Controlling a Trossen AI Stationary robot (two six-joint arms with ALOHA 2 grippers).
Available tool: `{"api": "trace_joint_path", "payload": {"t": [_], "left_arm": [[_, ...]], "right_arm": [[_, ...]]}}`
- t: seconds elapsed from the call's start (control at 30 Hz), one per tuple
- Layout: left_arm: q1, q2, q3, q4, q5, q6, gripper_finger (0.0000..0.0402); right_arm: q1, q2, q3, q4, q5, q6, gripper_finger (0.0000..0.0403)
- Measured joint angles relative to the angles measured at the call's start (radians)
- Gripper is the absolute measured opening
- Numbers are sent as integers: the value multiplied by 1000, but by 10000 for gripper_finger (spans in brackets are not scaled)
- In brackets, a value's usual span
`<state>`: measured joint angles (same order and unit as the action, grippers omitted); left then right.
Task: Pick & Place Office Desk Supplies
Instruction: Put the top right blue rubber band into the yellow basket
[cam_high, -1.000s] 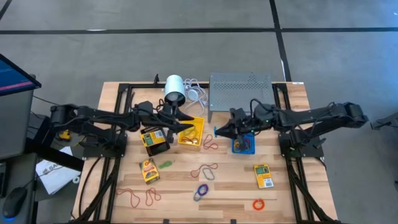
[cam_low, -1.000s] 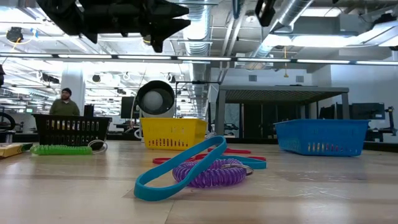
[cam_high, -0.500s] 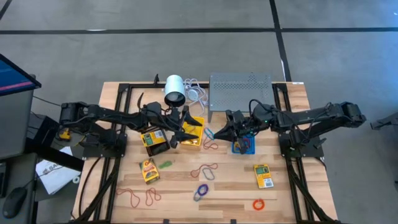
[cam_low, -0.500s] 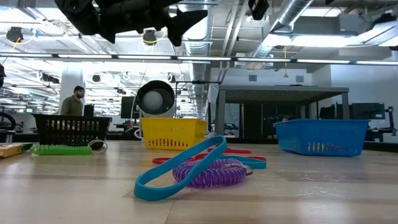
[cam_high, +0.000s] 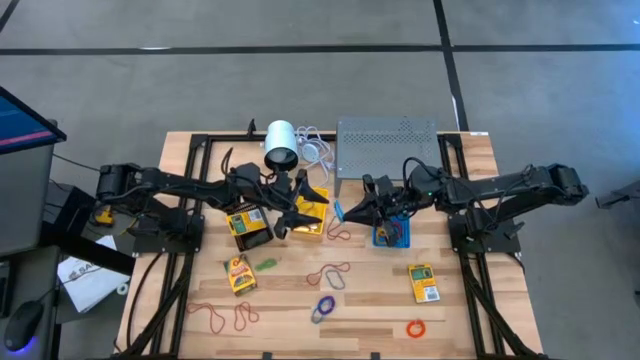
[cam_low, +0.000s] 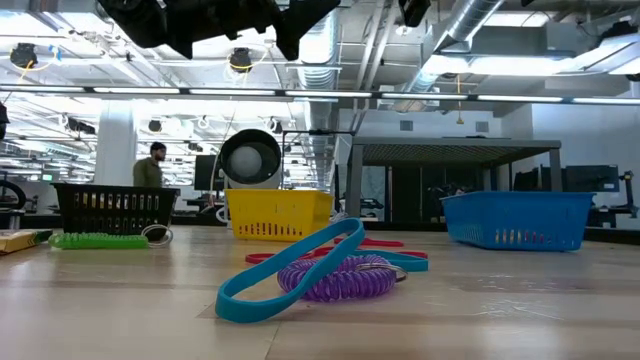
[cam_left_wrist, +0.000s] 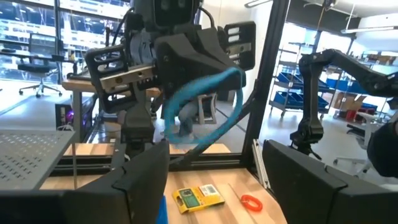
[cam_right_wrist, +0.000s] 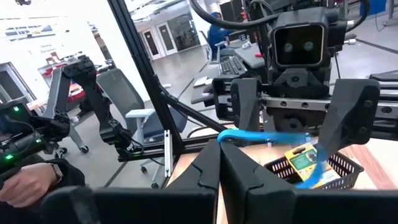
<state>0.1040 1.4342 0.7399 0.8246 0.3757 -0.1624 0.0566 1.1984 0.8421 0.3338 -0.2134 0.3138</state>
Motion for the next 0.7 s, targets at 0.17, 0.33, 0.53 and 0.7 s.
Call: {"api": "trace_joint_path", "payload": {"t": [0.17,0.33,0.53,0.7], "left_arm": [[0,0,0,6,0,0,250],[0,0,0,9,0,-11,250],[0,-1,1,39,-1,-37,250],[-4,-1,1,29,0,-52,250]], "right_arm": [[0,0,0,24,0,-2,0],[-1,2,0,55,0,-9,0],[-16,63,8,120,-29,-3,0],[-30,118,63,118,-79,-8,0]]}}
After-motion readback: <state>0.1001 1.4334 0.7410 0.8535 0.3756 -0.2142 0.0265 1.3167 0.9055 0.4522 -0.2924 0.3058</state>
